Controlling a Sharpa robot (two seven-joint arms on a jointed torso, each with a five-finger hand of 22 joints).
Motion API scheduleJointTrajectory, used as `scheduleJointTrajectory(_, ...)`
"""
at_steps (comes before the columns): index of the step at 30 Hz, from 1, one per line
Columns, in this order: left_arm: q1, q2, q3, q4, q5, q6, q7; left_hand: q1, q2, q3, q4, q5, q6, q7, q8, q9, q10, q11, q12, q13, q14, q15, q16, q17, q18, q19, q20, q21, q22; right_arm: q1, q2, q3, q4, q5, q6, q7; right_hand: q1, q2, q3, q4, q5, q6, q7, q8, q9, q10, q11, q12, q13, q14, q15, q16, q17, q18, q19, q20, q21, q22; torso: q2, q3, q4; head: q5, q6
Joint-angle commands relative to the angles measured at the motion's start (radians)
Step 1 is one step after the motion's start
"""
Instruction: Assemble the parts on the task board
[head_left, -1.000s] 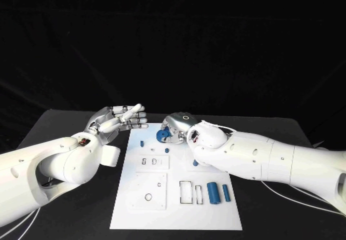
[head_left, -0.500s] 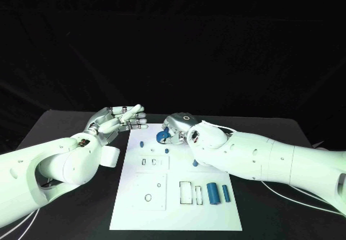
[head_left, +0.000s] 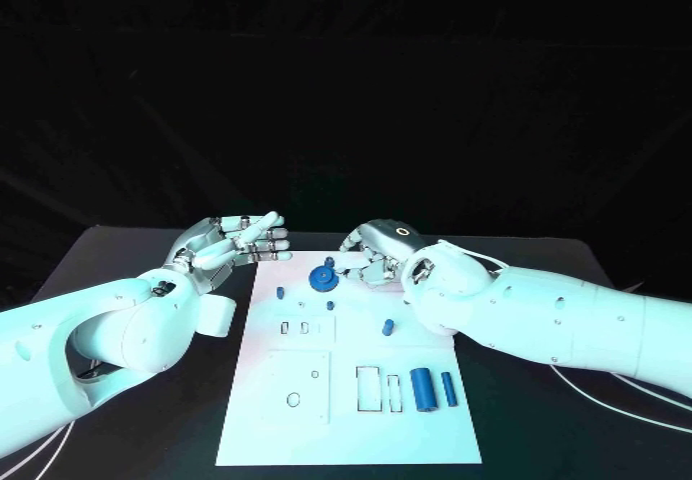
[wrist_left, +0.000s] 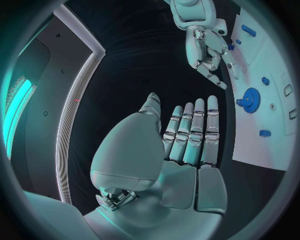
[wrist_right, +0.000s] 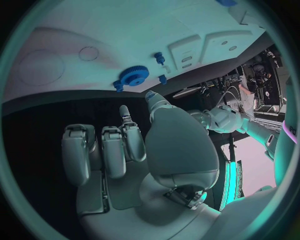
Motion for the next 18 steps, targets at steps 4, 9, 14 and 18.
scheduleJointTrajectory(4, 0.001, 0.006, 0.001, -0.009, 0.004, 0.016, 0.004, 0.006, 0.001, 0.0, -0.008, -0.005, 0.005, 0.002, -0.005, 0.0, 0.007, 0.001, -0.007, 0.0, 0.0, 0.004, -0.008, 0.001, 0.013, 0.002, -0.001, 0.001, -0.001, 0.028, -0.131, 0.005, 0.053, 0.228, -0.008, 0.152, 0.057, -0.006, 0.015, -0.036, -0.012, 0.007, 0.002, -0.005, 0.002, -0.007, 0.002, -0.009, 0.092, 0.088, 0.004, -0.001, 0.197, -0.005, 0.016, 0.003, -0.012, 0.159, -0.011, 0.004, -0.0176, -0.001, 0.004)
scheduleJointTrajectory(9, 0.001, 0.011, 0.001, -0.02, 0.005, 0.019, 0.005, 0.006, 0.001, 0.0, -0.009, -0.005, 0.005, 0.002, -0.005, 0.0, 0.007, 0.001, -0.007, 0.0, 0.0, 0.004, -0.008, 0.001, 0.013, 0.002, -0.001, 0.001, -0.001, 0.035, -0.242, 0.005, 0.068, 0.311, 0.064, 0.224, 0.076, -0.023, 0.011, -0.054, -0.005, 0.011, 0.002, -0.006, 0.003, -0.011, 0.002, -0.013, 0.089, 0.087, 0.004, -0.003, 0.193, -0.002, 0.007, 0.004, -0.023, 0.149, -0.016, 0.0112, -0.028, 0.002, 0.005)
scheduleJointTrajectory(14, 0.001, 0.016, 0.0, -0.03, 0.006, 0.021, 0.005, 0.006, 0.001, 0.0, -0.009, -0.005, 0.005, 0.002, -0.005, 0.0, 0.007, 0.001, -0.007, 0.0, 0.0, 0.004, -0.008, 0.001, 0.013, 0.002, -0.001, 0.001, -0.001, 0.03, -0.303, 0.005, 0.067, 0.333, 0.095, 0.247, 0.085, -0.027, 0.009, -0.061, 0.0, 0.009, 0.002, -0.009, 0.002, -0.013, 0.002, -0.016, 0.087, 0.087, 0.004, -0.003, 0.193, -0.001, 0.006, 0.004, -0.025, 0.148, -0.019, 0.0155, -0.0285, 0.0, 0.003)
scheduleJointTrajectory(18, 0.001, 0.02, 0.0, -0.035, 0.006, 0.022, 0.006, 0.006, 0.001, 0.0, -0.009, -0.005, 0.005, 0.002, -0.005, 0.0, 0.007, 0.001, -0.007, 0.0, 0.0, 0.004, -0.008, 0.001, 0.013, 0.002, -0.001, 0.001, -0.001, 0.02, -0.328, 0.004, 0.052, 0.338, 0.116, 0.255, 0.091, -0.028, 0.009, -0.065, 0.005, 0.009, 0.002, -0.01, 0.002, -0.012, 0.003, -0.016, 0.087, 0.087, 0.004, -0.003, 0.194, -0.002, 0.007, 0.004, -0.024, 0.149, -0.019, 0.0159, -0.0264, -0.001, 0.004)
